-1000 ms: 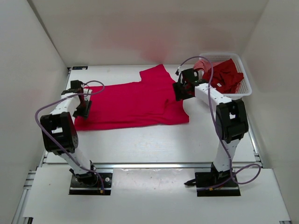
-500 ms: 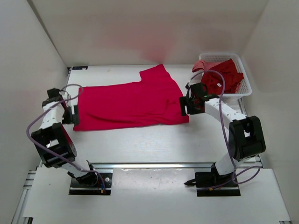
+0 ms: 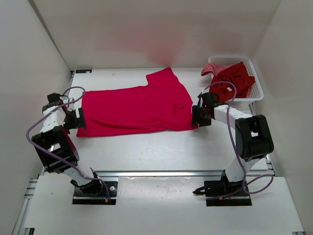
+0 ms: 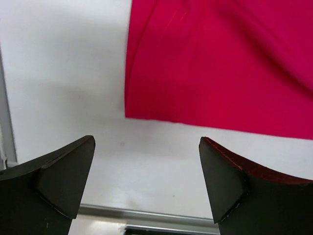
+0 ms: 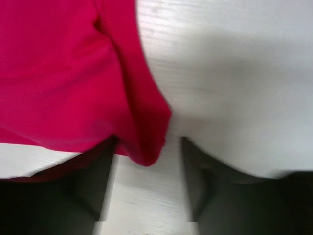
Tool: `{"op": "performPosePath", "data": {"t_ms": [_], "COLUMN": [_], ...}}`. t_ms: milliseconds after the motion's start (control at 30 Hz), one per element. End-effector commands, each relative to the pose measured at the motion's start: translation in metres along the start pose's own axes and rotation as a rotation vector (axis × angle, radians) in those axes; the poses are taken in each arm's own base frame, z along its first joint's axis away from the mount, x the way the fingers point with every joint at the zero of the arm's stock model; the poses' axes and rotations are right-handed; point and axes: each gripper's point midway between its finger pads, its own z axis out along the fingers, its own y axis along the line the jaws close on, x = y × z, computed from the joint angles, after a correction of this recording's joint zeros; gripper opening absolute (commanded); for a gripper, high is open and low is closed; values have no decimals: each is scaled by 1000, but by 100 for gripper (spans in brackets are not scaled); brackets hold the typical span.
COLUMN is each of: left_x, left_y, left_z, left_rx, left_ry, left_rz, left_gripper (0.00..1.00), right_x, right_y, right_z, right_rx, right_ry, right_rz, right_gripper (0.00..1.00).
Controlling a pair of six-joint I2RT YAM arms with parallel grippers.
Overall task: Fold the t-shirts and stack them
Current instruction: Fold the flattened tshirt in 1/3 of the way
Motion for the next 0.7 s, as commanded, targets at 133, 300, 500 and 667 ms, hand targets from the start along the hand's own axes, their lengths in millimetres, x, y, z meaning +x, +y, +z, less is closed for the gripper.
{"op": "performPosePath", "data": {"t_ms": [133, 300, 500, 667], "left_x": [9, 9, 14, 16], "left_y": [-27, -15, -15, -24], "left_z": [32, 43, 48, 37], "left_rx": [54, 37, 36, 9], "left_ry": [76, 69, 76, 55], "left_rz": [42, 9, 50, 181], "left_gripper": [92, 50, 0, 0], "right_x": [-13, -10, 9, 50], "right_y": [4, 3, -25, -28], "right_z": [9, 3, -16, -32], "right_rx": [-81, -64, 1, 59], "right_ry": [-13, -6, -17, 17], "right_rz": [91, 85, 141, 129], "right_gripper": [11, 0, 0, 1]}}
